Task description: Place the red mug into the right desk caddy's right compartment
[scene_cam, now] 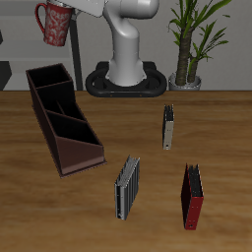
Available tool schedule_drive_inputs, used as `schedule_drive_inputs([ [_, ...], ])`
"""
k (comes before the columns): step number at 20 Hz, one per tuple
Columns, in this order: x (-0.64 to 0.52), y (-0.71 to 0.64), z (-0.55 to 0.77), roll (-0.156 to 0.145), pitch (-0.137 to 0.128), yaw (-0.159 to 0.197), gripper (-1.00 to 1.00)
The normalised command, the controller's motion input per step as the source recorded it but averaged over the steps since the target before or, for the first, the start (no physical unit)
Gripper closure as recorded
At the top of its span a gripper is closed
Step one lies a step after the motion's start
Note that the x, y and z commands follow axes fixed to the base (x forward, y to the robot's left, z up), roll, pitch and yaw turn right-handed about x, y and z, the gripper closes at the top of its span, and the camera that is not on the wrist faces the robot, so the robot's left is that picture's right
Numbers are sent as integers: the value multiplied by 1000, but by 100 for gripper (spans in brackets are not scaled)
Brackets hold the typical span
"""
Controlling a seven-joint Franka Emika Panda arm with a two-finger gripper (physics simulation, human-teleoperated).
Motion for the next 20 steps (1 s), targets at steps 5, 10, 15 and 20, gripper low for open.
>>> schedule_drive_inputs([
  [5, 89, -76, -136, 7, 5, -38, 100],
  [10, 173, -58, -266, -6, 25, -39, 100],
  [15, 124, -2, -206, 18, 27, -30, 100],
  [20, 146, -92, -225, -17, 30, -55, 100],
])
